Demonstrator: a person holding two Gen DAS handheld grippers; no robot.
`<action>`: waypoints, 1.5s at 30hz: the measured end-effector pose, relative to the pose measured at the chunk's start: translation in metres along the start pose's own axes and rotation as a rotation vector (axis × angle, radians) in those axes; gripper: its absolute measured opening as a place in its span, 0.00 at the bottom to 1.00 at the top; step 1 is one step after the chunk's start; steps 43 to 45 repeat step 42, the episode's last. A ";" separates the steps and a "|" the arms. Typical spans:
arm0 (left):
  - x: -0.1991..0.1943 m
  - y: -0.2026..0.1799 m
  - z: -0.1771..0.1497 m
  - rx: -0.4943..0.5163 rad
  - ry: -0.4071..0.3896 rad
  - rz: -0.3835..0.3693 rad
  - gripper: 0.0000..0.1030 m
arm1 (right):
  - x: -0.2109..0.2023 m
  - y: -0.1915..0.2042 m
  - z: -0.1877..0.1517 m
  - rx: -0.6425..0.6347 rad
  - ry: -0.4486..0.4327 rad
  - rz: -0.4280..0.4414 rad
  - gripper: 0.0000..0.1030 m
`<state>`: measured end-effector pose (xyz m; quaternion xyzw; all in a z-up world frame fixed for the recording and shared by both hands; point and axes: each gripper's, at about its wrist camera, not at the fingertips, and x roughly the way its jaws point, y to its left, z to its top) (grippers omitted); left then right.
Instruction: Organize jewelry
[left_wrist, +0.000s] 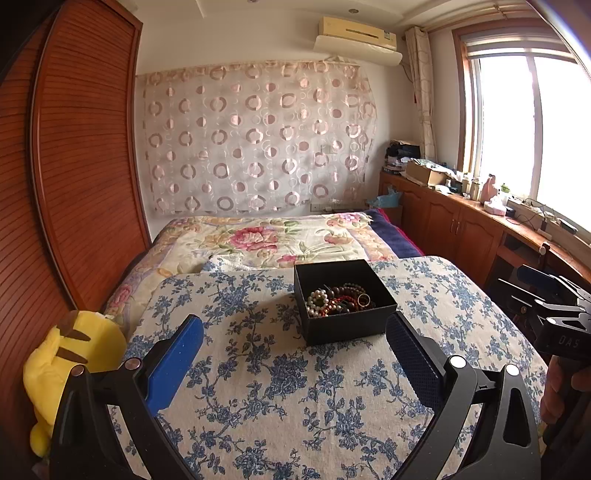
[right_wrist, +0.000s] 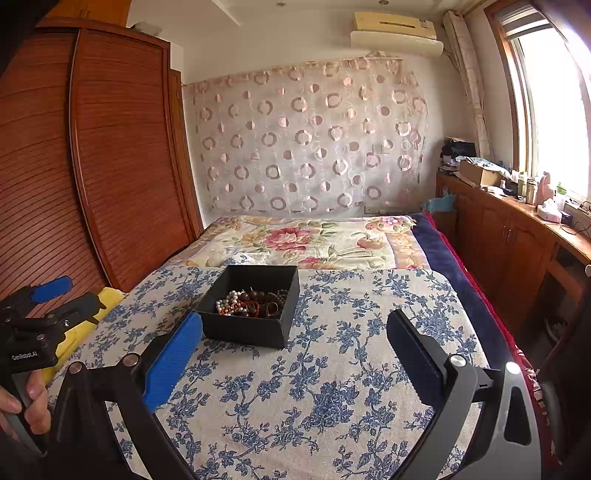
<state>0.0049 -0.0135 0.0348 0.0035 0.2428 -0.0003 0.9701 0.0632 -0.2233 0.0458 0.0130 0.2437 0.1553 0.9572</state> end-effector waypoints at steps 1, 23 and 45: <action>-0.001 0.001 0.000 0.001 0.000 0.001 0.93 | 0.000 0.000 0.000 0.000 0.000 0.001 0.98; 0.000 0.001 -0.002 -0.003 -0.006 -0.001 0.93 | -0.001 0.001 0.001 0.000 -0.005 0.001 0.98; 0.002 0.000 -0.004 -0.009 -0.002 -0.004 0.93 | -0.002 0.003 0.000 0.003 -0.004 0.004 0.98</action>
